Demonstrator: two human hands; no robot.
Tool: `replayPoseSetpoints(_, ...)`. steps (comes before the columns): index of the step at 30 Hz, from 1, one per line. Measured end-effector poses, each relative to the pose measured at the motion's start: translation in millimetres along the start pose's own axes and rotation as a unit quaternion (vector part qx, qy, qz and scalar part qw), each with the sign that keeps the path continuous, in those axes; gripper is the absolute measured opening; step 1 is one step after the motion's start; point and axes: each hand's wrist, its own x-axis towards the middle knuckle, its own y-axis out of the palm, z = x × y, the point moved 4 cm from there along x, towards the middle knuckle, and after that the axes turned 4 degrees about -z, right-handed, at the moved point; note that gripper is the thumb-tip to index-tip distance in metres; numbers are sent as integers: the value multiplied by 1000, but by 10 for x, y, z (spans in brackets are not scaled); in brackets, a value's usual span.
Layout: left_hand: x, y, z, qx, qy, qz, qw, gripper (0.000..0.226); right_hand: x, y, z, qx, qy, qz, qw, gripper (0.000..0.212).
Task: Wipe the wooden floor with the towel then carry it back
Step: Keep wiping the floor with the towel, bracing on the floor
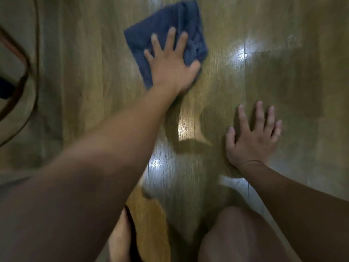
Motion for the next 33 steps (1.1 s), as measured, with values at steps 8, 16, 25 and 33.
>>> replayPoseSetpoints(8,-3012,417,65,3,141,102,985,86,-11,17,-19,0,-5,-10,1000,63)
replayPoseSetpoints(16,24,59,64,17,45,22,999,95,-15,22,-7,1,0,-29,1000,62)
replayPoseSetpoints(25,-1923,236,145,-16,51,0,999,85,210,-181,50,-1,-6,22,1000,53)
replayPoseSetpoints(33,-554,221,267,0,-27,-9,1000,93,1787,90,768,-4,-56,106,993,59)
